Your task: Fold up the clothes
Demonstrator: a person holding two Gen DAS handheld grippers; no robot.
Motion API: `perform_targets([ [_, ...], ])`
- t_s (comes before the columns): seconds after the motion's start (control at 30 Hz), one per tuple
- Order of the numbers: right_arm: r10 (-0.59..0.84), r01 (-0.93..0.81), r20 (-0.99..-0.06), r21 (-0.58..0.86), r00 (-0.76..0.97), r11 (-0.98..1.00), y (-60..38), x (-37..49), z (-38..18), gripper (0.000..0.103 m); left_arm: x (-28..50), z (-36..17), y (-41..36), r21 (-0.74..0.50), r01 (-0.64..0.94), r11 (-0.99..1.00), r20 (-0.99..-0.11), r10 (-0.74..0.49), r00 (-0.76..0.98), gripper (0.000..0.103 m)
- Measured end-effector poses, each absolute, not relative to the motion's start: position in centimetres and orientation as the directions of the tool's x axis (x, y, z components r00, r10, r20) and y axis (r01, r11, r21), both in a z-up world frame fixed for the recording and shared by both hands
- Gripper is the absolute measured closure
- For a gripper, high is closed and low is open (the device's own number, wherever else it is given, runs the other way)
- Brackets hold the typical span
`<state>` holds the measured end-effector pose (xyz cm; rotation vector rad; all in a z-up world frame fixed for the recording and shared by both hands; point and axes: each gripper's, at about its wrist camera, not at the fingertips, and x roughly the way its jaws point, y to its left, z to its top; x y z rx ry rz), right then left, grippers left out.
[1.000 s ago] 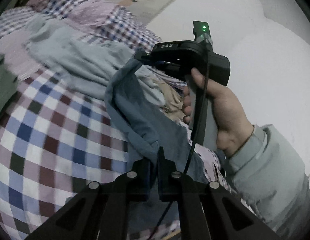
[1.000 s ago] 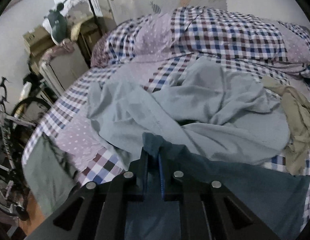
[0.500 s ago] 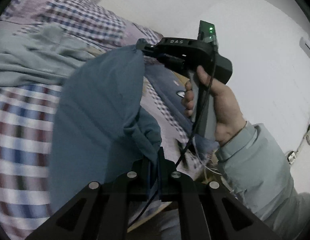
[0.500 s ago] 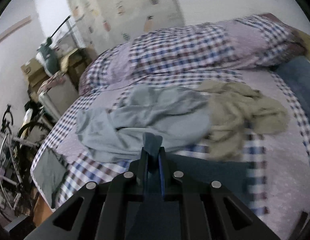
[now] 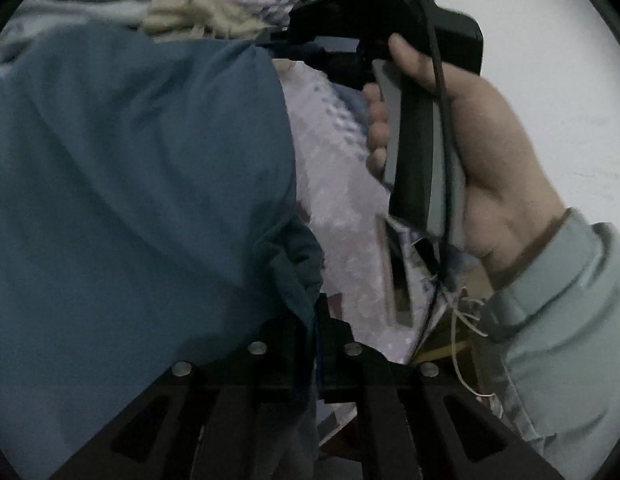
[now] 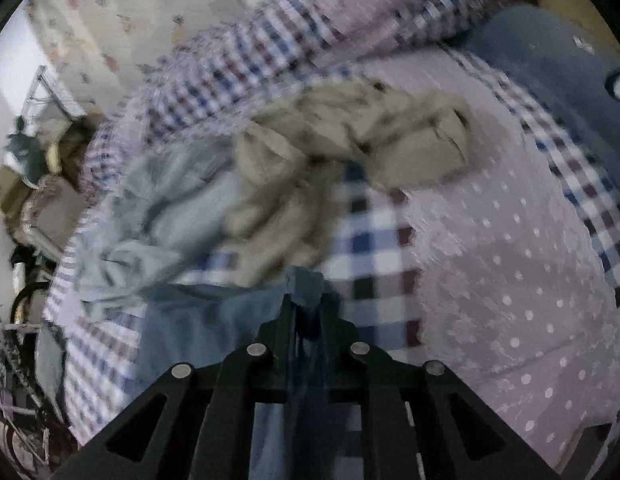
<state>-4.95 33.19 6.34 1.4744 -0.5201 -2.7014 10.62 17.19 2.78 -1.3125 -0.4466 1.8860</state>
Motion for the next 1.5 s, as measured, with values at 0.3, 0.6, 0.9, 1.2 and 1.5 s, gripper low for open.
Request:
perform_targets([
  [0.3,-0.127,-0.24,-0.758,0.354,-0.64,-0.904,38.6,4.2,8.0,0.052,14.0,5.5,15.8,-0.722,-0.514,-0.463,-0.55,0.835,0.02,0.02],
  [0.6,-0.225,-0.152,-0.711,0.424,-0.666,-0.893,32.0,19.8,8.9,0.052,14.7,9.4,2.5,-0.684,-0.486,-0.544,-0.545,0.824,-0.156,0.019],
  [0.9,-0.14,-0.184,-0.733,0.344,-0.666,-0.921,22.3,27.1,3.8,0.052,13.1,3.7,-3.1,-0.567,-0.397,-0.722,-0.665,0.686,-0.295,0.02],
  [1.2,0.069,-0.123,-0.784,0.009,-0.617,-0.992,16.3,24.4,0.7,0.078,13.3,2.2,-3.4,-0.496,-0.351,-0.795,-0.732,0.6,-0.324,0.061],
  [1.5,0.227,-0.545,-0.834,0.102,-0.503,-0.833,25.4,31.5,0.1,0.093,13.1,1.9,-4.5,-0.53,-0.309,-0.789,-0.732,0.61,-0.302,0.069],
])
